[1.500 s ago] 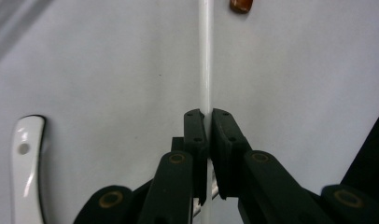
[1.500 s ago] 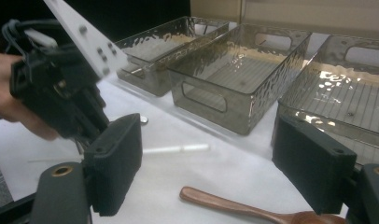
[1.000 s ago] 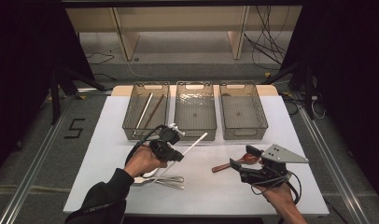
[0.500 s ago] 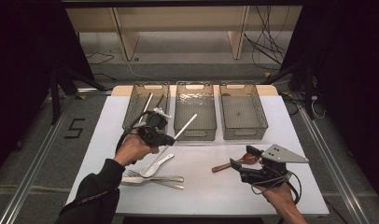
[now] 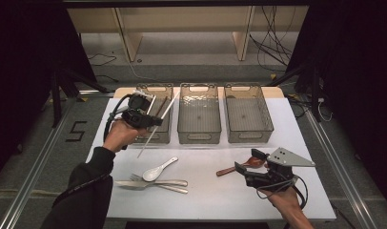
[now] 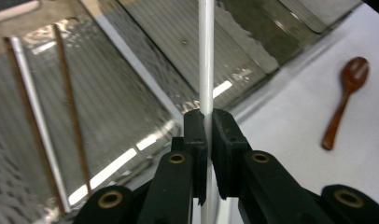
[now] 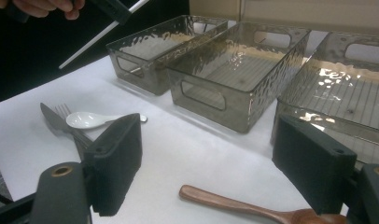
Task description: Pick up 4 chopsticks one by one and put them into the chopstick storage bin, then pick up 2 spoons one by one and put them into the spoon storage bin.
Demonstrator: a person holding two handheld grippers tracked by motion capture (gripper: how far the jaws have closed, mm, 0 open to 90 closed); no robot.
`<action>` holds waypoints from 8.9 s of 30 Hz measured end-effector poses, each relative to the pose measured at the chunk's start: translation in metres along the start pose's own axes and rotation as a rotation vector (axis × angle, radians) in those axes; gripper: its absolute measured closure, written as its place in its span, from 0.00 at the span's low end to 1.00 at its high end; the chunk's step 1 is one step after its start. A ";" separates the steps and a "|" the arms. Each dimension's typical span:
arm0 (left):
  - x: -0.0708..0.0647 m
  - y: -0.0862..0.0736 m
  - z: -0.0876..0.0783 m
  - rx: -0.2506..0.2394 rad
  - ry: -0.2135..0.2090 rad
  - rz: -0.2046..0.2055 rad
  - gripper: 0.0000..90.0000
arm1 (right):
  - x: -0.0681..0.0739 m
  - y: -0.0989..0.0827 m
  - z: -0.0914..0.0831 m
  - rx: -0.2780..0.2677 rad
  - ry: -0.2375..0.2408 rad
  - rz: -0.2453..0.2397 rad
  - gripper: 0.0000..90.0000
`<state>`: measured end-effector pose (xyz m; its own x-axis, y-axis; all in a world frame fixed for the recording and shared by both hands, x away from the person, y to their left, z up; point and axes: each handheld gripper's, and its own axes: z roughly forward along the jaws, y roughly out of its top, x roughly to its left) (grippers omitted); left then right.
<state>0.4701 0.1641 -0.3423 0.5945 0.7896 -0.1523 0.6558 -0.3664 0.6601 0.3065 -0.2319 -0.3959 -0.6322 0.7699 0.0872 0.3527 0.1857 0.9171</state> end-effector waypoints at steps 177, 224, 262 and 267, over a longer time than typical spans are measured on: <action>-0.044 -0.097 0.074 0.341 -0.002 0.212 0.43 | 0.001 -0.001 0.000 0.011 0.013 -0.008 0.28; -0.023 -0.095 0.071 0.283 -0.057 0.194 0.82 | 0.001 0.000 0.000 0.010 0.013 -0.005 0.28; -0.020 -0.020 0.024 -0.055 -0.155 0.056 0.82 | -0.003 -0.001 0.001 0.011 0.009 0.010 0.28; -0.020 0.002 0.030 -0.077 -0.132 0.046 0.82 | -0.003 -0.001 0.000 0.009 0.010 0.010 0.28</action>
<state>0.4739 0.1328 -0.3597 0.6825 0.6992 -0.2127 0.5919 -0.3581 0.7221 0.3083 -0.2347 -0.3976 -0.6359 0.7653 0.1000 0.3648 0.1838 0.9128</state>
